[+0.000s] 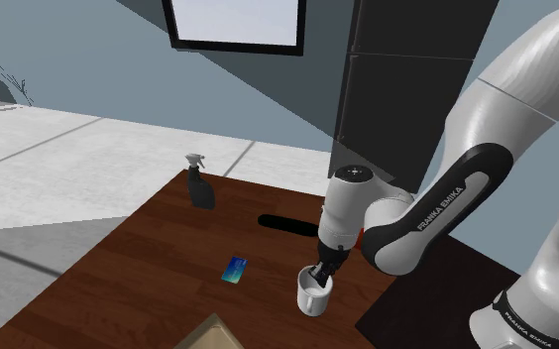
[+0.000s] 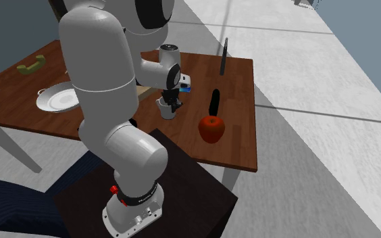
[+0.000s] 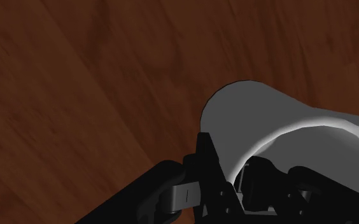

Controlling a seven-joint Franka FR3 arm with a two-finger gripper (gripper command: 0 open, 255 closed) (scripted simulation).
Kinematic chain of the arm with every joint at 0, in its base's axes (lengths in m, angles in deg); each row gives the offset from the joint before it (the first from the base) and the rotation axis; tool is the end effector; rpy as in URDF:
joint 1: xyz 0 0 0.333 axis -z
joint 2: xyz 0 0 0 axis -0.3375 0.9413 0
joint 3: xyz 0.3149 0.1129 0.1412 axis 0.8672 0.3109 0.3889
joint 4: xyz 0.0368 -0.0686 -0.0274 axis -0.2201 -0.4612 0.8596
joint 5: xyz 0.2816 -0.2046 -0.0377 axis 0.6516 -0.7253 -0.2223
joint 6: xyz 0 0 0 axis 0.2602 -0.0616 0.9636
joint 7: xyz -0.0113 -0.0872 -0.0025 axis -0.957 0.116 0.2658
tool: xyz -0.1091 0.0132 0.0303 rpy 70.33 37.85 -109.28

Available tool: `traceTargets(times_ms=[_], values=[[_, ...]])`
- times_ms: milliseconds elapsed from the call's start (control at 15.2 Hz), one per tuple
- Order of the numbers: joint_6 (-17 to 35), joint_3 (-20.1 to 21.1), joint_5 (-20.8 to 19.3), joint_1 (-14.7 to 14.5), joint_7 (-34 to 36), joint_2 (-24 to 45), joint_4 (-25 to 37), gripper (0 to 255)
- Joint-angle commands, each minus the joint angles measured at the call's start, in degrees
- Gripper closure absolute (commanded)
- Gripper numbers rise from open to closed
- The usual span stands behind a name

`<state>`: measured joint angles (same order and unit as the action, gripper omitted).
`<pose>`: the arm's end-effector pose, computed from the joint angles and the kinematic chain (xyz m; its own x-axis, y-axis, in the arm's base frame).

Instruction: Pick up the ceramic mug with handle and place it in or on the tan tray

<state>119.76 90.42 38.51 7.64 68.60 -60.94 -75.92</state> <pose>0.3506 0.2323 0.2952 0.9997 0.0201 0.0136 0.0209 -0.9976 -0.0666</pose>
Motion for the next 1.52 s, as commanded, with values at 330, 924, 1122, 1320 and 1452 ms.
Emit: traceTargets(times_ms=[330,924,1122,1320,1452], values=[[-4.52,1.04,3.76,0.38,-2.52,-4.79,0.02,255],[-13.01,0.95,7.94,-0.08,-5.25,-12.63,1.02,255],[-15.85,0.69,8.74,-0.28,-5.76,-14.95,1.61,255],[-18.68,0.39,9.32,-0.45,-6.14,-17.12,2.32,255],[-20.55,0.17,9.61,-0.55,-6.33,-18.48,2.87,255]])
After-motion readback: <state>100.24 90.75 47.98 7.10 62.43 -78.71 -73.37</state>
